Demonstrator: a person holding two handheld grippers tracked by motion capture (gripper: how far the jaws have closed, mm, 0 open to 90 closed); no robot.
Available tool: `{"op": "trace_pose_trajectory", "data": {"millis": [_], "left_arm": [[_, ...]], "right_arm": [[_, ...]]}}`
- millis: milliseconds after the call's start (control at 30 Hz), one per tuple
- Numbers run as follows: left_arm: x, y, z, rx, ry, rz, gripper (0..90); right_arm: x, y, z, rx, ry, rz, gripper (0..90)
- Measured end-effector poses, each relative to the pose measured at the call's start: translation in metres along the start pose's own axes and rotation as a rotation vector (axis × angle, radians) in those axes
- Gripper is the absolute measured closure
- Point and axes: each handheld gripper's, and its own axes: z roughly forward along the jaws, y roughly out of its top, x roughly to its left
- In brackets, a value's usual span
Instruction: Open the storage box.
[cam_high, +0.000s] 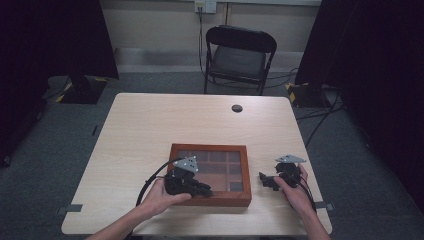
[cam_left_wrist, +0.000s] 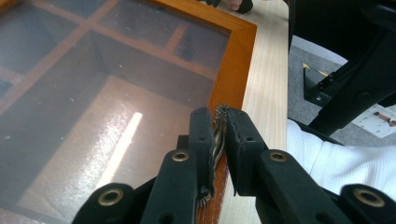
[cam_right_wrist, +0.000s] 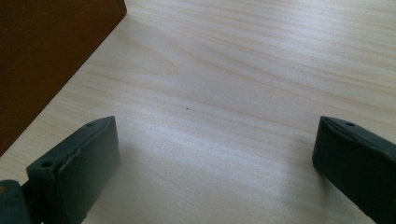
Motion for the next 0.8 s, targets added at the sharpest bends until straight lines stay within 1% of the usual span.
{"op": "trace_pose_trajectory", "data": {"millis": [33,67,100,133,200,233,267,333,433,500,567,667,733,767,800], "left_arm": [[0.0,0.001,-0.001,0.018,-0.001,0.005,81.2],[0.001,0.001,-0.001,0.02,0.0,0.006,81.2],[0.0,0.002,-0.001,0.013,0.003,0.004,81.2],[0.0,0.002,-0.001,0.006,-0.003,0.004,81.2],[0.0,0.004,-0.003,0.018,-0.001,0.007,81.2],[0.0,0.004,-0.003,0.018,-0.001,0.007,81.2],[-0.001,0.005,-0.004,0.006,0.001,0.008,81.2],[-0.001,0.008,-0.006,0.013,0.009,0.016,81.2],[-0.001,0.009,-0.006,0.017,0.005,0.012,81.2],[-0.001,0.01,-0.008,0.016,0.003,0.011,81.3],[-0.001,0.011,-0.01,0.004,-0.001,0.01,81.3],[-0.002,0.012,-0.011,-0.01,0.005,0.007,81.3],[-0.002,0.012,-0.013,-0.014,0.002,0.006,81.2],[-0.002,0.013,-0.013,-0.017,0.007,0.002,81.2],[-0.002,0.013,-0.013,-0.01,0.001,0.007,81.3]], "right_arm": [[0.0,0.0,0.0,0.0,0.0,0.0,0.1],[0.0,0.0,0.0,0.0,0.0,-0.001,0.1],[0.0,0.0,0.0,0.0,0.001,-0.002,0.1],[0.0,0.0,0.0,0.0,0.0,0.0,0.1],[0.0,0.0,0.0,0.0,0.0,0.0,0.1],[0.0,0.0,0.0,0.0,0.0,0.0,0.1],[0.0,0.0,0.0,0.0,0.0,0.0,0.1],[0.0,0.0,0.0,0.0,0.0,0.0,0.1],[0.0,0.0,0.0,-0.001,0.001,-0.001,0.0],[0.0,0.0,0.0,0.0,0.0,-0.001,0.1],[0.0,0.0,0.0,0.0,0.0,-0.001,0.1],[0.0,0.0,0.0,0.0,0.0,-0.001,0.1],[0.0,0.0,0.0,0.0,0.0,-0.001,0.1],[0.0,0.0,0.0,0.0,0.0,0.0,0.1],[0.0,0.0,0.0,0.0,0.0,-0.001,0.1]]}}
